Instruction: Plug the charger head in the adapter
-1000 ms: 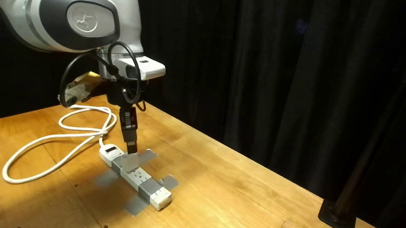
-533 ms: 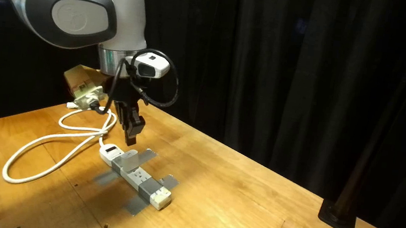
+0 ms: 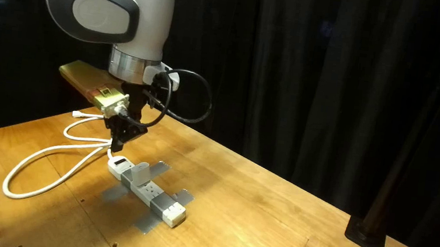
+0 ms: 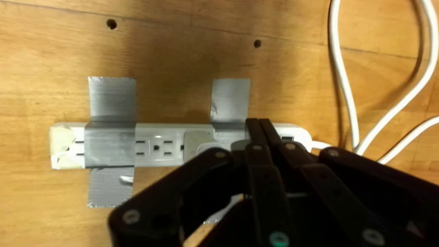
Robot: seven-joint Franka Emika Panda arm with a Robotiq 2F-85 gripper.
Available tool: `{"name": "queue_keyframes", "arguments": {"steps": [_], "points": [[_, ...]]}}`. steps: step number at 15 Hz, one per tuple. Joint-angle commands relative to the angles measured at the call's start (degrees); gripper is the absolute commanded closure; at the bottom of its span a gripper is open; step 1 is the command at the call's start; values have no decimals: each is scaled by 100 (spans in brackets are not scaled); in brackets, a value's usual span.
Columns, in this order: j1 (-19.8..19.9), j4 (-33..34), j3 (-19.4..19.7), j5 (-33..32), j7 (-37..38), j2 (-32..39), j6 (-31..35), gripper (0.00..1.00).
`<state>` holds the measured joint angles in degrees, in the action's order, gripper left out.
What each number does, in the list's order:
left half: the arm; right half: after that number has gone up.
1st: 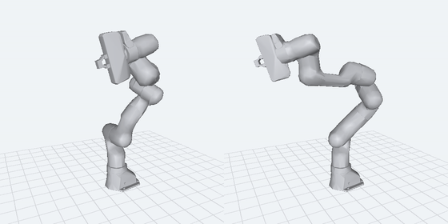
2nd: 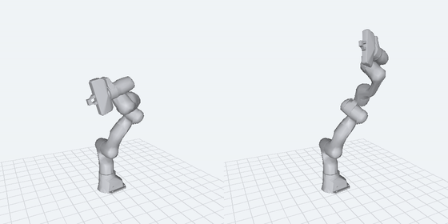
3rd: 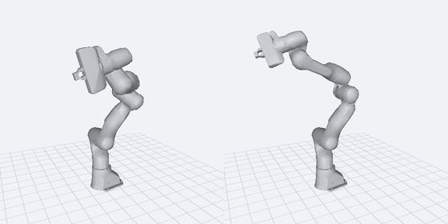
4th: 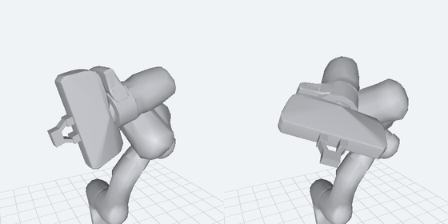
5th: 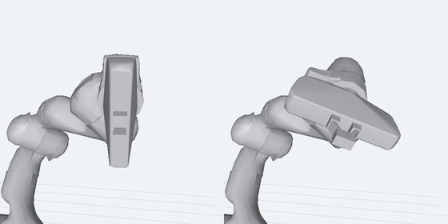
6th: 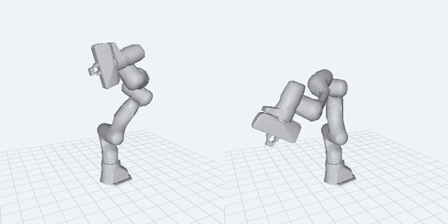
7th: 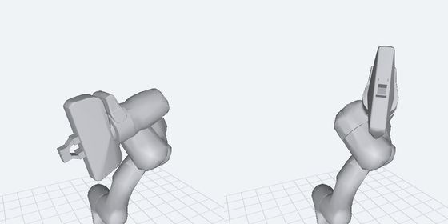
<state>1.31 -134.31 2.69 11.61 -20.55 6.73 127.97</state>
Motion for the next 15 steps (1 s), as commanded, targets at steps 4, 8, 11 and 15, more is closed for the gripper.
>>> {"name": "queue_keyframes", "arguments": {"steps": [4,8,11,15], "points": [[70,856,-78,-389,361,787,-577,94],[59,1103,-88,-592,709,1066,-448,94],[35,1127,-75,-658,1098,1148,-198,93],[43,1009,-119,-601,1269,1212,287,94]]}}
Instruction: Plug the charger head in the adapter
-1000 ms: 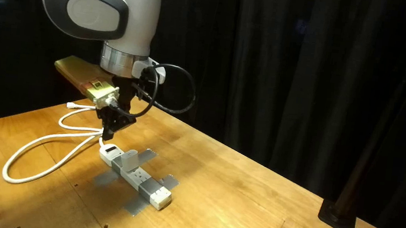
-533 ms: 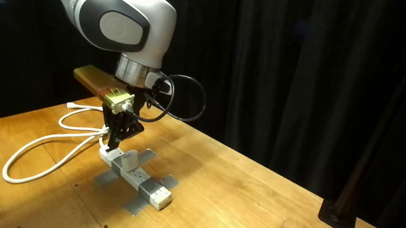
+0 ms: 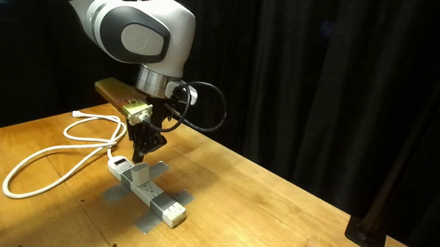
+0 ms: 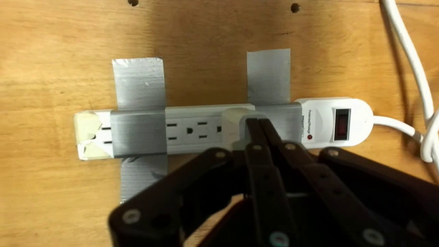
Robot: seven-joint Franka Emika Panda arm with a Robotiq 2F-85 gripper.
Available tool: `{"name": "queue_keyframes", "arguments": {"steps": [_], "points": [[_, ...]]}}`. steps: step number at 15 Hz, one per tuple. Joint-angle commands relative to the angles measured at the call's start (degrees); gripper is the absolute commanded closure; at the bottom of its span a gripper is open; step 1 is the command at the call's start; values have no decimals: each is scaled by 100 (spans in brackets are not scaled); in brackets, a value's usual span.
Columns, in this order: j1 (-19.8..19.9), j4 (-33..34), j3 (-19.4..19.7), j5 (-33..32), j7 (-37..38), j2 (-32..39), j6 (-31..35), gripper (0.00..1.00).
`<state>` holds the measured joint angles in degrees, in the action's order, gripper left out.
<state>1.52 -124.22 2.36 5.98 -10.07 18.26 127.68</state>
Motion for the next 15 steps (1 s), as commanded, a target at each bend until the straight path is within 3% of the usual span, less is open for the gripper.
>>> {"name": "queue_keyframes", "arguments": {"steps": [1,15], "points": [[30,-9,-105,-9,226,92,405,93],[42,-278,-122,58,801,368,984,93]]}}
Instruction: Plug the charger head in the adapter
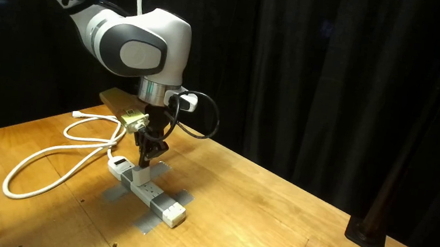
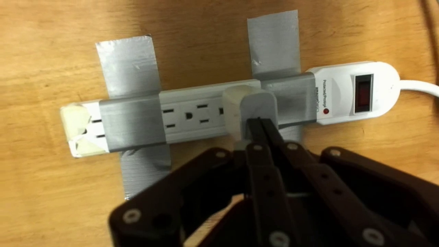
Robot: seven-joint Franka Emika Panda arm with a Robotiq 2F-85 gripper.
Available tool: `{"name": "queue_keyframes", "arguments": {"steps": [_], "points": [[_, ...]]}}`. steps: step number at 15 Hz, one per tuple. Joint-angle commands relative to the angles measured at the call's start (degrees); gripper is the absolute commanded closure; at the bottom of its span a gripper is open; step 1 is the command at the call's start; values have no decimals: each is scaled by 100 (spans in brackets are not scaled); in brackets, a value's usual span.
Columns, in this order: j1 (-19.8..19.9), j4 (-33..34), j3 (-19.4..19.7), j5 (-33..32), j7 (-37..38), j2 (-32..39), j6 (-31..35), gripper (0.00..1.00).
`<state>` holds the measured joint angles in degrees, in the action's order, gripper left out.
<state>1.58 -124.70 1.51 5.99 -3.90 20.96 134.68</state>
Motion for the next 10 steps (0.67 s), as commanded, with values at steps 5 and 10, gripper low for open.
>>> {"name": "queue_keyframes", "arguments": {"steps": [5,10], "points": [[190,-455,-67,381,223,148,456,93],[312,-468,-144,834,57,269,482,93]]}}
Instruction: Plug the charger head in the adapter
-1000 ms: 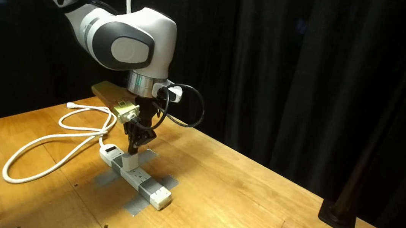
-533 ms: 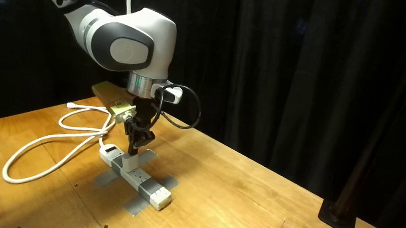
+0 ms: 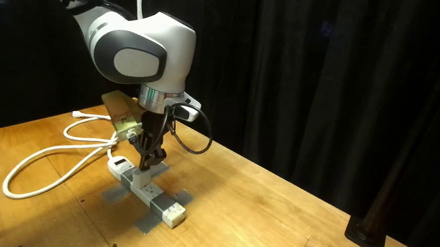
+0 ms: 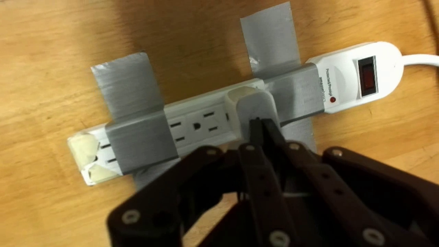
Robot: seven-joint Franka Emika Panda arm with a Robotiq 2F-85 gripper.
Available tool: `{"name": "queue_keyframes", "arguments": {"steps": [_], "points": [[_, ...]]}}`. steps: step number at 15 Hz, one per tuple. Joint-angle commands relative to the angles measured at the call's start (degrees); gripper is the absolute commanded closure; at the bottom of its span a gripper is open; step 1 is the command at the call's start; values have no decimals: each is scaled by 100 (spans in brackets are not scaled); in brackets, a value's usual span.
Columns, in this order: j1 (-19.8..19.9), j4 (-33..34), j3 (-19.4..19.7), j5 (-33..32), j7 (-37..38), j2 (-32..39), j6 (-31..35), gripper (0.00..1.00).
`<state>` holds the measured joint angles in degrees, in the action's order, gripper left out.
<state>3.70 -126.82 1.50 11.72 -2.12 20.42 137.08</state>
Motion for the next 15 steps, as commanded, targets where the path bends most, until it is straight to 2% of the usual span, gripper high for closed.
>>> {"name": "queue_keyframes", "arguments": {"steps": [1,2,3,5,13,15], "points": [[112,-238,-160,316,-169,321,190,93],[126,-250,-173,339,-244,276,147,92],[120,-268,-171,304,-271,183,23,67],[61,-370,-133,104,-296,-82,-151,64],[-138,-1160,-48,-834,-131,-1538,-1606,2],[-139,-1330,-46,-933,-111,-1991,-1910,0]]}}
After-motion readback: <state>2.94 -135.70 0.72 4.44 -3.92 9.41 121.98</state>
